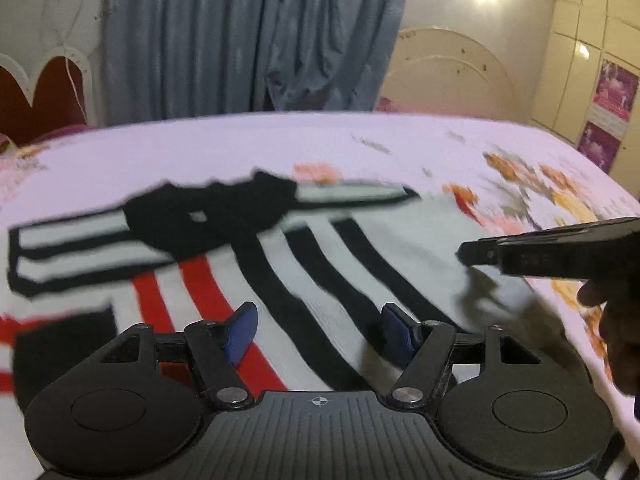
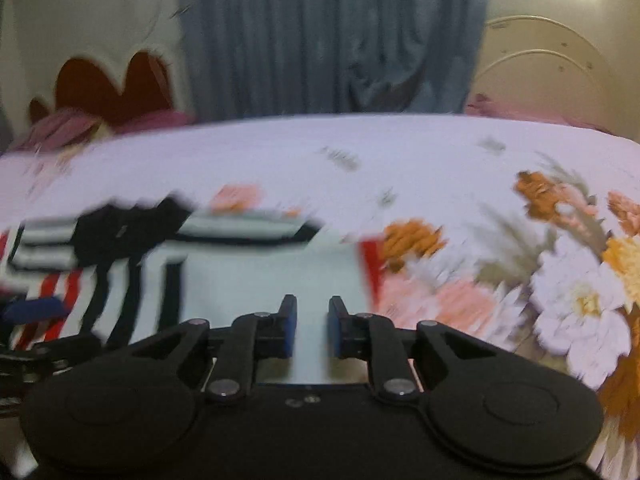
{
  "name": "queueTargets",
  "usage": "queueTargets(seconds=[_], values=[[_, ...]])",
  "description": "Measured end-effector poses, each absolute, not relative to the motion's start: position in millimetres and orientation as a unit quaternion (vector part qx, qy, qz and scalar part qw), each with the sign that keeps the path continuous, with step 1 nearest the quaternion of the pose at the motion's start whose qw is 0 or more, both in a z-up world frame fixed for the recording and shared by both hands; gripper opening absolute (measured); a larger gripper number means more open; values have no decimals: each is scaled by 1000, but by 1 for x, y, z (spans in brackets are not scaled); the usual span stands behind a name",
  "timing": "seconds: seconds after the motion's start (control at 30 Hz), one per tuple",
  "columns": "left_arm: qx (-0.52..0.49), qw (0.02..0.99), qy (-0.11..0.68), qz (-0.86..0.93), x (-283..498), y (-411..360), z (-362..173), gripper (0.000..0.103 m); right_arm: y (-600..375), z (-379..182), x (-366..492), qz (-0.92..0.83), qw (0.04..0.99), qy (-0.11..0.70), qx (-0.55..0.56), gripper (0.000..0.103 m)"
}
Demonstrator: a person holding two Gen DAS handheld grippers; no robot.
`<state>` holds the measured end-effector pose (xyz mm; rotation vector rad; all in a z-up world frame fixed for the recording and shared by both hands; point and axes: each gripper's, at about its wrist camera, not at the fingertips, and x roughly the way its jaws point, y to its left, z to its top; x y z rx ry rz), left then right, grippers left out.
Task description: Fold small clothes
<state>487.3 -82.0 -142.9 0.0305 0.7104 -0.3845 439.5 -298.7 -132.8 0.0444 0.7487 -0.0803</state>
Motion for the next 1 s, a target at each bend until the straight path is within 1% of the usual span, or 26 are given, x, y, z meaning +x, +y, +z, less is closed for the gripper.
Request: queueTargets(seconds=[0.13, 0.23, 0.3, 0.4, 0.47, 0.53, 0.57, 0.63, 0.73, 0.8, 0.87, 0.93, 1.0], values=[[13, 919, 349, -184, 472, -73, -148, 68, -291, -137, 401, -51, 931, 361, 8, 16], [50, 918, 348, -185, 466, -81, -147, 68, -277, -146, 375, -46, 933, 355, -44, 17], [42, 916, 352, -188, 468, -82, -141, 68, -272, -145, 377, -49, 931, 356, -68, 17], [30, 923, 333, -188, 462, -77, -130, 68, -270, -123, 376, -46, 938, 341, -40, 17], [26, 924, 334, -184, 458, -70, -132, 68, -267, -118, 372, -40, 939, 341, -34, 18], [31, 915, 360, -181, 459, -64, -145, 68, -266, -130, 370, -34, 927, 372, -20, 17], [24, 916, 354, -187, 457, -60, -148, 68, -266, -139, 369, -35, 920, 389, -19, 16], [23, 915, 355, -191, 458, -58, -148, 68, -265, -146, 362, -40, 927, 372, -24, 16], [31, 919, 350, -177, 460, -57, -139, 68, -265, -139, 370, -49, 924, 379, -10, 17], [29, 930, 333, -151, 462, -46, -132, 68, -272, -131, 371, -55, 933, 355, 7, 31], [22, 939, 322, -121, 467, -30, -129, 68, -284, -124, 378, -70, 937, 343, 18, 34], [25, 941, 322, -103, 479, -17, -129, 68, -298, -119, 391, -76, 937, 339, 39, 31], [27, 940, 327, -97, 492, -9, -129, 68, -313, -116, 413, -82, 939, 327, 62, 24]])
